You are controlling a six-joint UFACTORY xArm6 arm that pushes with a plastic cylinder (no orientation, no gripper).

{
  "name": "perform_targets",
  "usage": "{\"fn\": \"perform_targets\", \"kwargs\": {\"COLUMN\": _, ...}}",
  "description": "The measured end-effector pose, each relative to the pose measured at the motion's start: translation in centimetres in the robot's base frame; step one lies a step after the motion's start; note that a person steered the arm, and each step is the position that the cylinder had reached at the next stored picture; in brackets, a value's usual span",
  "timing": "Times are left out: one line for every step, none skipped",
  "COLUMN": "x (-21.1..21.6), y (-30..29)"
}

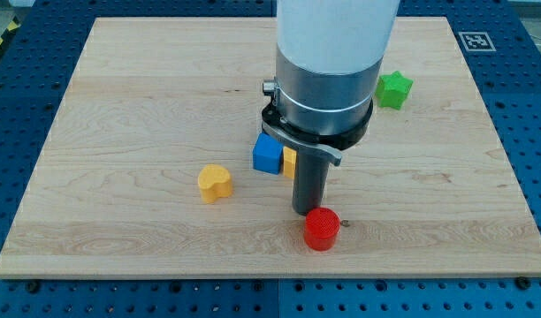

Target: Push the hexagon and yellow blocks towards the center of the board

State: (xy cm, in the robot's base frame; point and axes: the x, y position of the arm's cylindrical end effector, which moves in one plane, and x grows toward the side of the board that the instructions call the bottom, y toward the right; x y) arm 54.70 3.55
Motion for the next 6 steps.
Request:
{"fn": "perform_targets", "kwargs": {"x": -3.3, "y": 0.0}}
{"fn": "perform_targets", "kwargs": {"x": -6.4, "y": -2.5}}
{"fn": "perform_targets", "kwargs": {"x": -7.8, "y": -3.5}}
{"fn": "perform_targets", "kwargs": {"x": -7.6, "y": 2.8}}
{"fn": "perform_targets", "kwargs": {"x": -8.5, "y": 8.9}}
{"fn": "perform_targets", "kwargs": {"x": -11.8, "y": 12.4}}
